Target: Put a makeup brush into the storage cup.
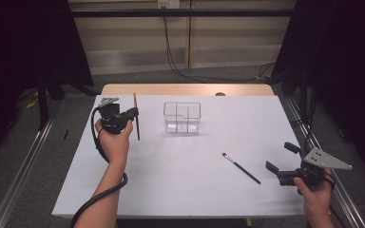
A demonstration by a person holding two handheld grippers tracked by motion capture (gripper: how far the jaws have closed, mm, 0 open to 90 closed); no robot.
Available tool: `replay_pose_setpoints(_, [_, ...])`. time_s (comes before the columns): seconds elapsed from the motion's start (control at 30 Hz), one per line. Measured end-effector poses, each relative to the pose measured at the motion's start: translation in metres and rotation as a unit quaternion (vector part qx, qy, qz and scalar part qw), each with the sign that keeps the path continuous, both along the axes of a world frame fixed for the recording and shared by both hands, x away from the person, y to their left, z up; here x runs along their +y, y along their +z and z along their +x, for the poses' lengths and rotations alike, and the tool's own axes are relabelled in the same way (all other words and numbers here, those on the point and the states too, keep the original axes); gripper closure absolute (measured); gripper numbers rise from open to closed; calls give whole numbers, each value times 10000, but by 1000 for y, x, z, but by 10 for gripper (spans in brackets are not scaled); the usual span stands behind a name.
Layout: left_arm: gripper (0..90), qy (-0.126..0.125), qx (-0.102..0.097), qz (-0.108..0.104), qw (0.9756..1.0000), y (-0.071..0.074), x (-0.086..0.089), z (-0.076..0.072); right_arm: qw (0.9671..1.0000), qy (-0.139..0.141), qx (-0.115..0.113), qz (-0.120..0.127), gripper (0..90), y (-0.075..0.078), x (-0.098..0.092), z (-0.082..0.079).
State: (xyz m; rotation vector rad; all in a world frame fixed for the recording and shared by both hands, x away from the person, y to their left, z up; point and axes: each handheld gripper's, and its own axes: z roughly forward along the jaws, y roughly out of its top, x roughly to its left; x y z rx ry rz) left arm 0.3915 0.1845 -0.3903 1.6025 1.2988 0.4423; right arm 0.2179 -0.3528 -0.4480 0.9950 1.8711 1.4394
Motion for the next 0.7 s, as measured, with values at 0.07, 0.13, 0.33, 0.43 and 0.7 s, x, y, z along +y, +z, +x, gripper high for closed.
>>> replay_pose_setpoints(0.07, [839,18,-111,-12,9999,3,0,-1,10000,12,-16,-4,0,0,0,0])
replay_pose_setpoints(0.13, [840,34,-225,-51,9997,5,0,-1,10000,8,-39,-15,0,0,0,0])
replay_pose_setpoints(0.33, [839,-14,-479,-101,9988,11,-1,-3,10000,-13,-27,33,0,1,0,-1])
replay_pose_setpoints(0.43, [839,-46,-550,-159,9983,11,-2,-3,10000,-1,-25,22,0,0,1,-1])
replay_pose_setpoints(0.7, [839,-167,-766,-231,9967,10,-4,0,10000,5,-34,7,0,0,1,0])
